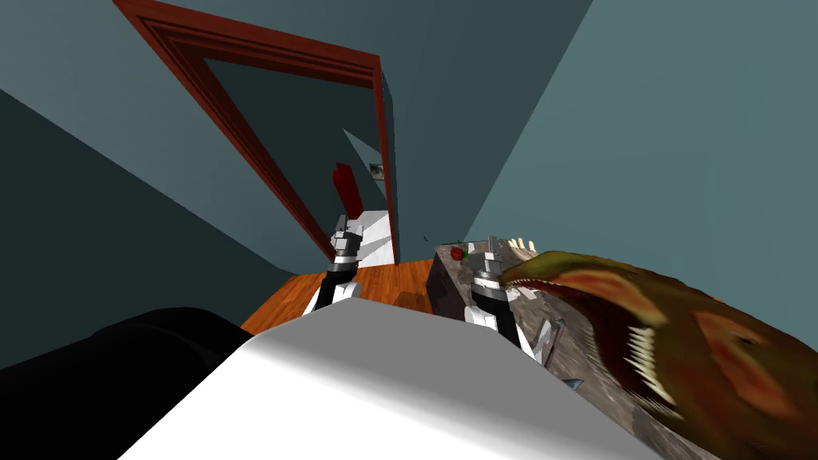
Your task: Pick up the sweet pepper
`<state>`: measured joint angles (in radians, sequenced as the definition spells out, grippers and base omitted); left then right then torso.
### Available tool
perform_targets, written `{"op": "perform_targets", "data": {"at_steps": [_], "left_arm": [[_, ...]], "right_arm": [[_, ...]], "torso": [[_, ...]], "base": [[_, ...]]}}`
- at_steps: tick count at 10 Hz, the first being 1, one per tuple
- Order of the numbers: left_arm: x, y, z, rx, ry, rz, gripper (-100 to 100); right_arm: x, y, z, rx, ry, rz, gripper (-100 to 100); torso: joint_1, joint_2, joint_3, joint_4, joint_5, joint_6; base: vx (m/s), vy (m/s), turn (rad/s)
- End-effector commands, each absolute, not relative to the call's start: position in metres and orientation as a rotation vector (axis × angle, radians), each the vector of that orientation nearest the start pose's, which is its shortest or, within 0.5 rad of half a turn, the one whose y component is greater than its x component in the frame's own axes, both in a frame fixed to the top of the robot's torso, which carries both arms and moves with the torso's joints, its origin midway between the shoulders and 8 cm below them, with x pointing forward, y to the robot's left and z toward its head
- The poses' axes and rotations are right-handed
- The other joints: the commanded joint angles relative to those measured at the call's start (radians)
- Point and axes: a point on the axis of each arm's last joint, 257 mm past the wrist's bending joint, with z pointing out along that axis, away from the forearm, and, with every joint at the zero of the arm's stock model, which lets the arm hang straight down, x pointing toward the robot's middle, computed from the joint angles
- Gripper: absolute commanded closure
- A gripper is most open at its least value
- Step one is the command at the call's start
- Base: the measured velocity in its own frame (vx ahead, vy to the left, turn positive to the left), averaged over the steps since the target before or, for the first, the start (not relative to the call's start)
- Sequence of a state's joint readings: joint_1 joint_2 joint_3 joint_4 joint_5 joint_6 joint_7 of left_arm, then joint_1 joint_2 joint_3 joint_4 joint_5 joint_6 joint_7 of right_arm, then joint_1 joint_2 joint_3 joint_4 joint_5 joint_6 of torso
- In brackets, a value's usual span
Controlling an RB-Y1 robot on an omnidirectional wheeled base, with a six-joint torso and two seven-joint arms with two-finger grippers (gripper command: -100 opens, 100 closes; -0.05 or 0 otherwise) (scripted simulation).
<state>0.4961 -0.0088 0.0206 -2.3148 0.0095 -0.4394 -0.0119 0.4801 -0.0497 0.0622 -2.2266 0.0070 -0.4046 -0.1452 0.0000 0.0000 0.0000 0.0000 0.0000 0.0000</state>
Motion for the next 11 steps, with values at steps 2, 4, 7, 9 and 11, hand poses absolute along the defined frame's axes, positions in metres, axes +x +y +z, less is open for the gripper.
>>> {"op": "perform_targets", "data": {"at_steps": [2,4,7,9,11], "left_arm": [[0.346,0.288,0.03,-0.681,0.614,-1.273,0],[0.346,0.288,0.03,-0.681,0.614,-1.273,0],[0.346,0.288,0.03,-0.681,0.614,-1.273,0],[0.346,0.288,0.03,-0.681,0.614,-1.273,0],[0.346,0.288,0.03,-0.681,0.614,-1.273,0]], "right_arm": [[0.375,-0.255,-0.025,0.745,0.807,1.386,-100],[0.376,-0.257,-0.036,0.699,0.886,1.304,-100],[0.378,-0.265,-0.057,0.605,1.025,1.14,-100],[0.378,-0.274,-0.072,0.528,1.122,1.01,-100],[0.378,-0.286,-0.088,0.442,1.216,0.868,-100]], "torso": [[0.001,-0.001,0.0,0.0,0.0,0.0],[0.004,-0.003,-0.002,-0.001,0.001,0.0],[0.005,-0.004,-0.002,-0.001,0.001,0.0],[0.005,-0.004,-0.002,-0.001,0.001,0.0],[0.006,-0.006,-0.003,-0.001,0.001,0.0]], "base": [[0.022,0.047,0.008],[0.048,0.065,0.01],[0.056,0.078,0.023],[0.065,0.085,0.036],[0.088,0.091,0.038]]}}
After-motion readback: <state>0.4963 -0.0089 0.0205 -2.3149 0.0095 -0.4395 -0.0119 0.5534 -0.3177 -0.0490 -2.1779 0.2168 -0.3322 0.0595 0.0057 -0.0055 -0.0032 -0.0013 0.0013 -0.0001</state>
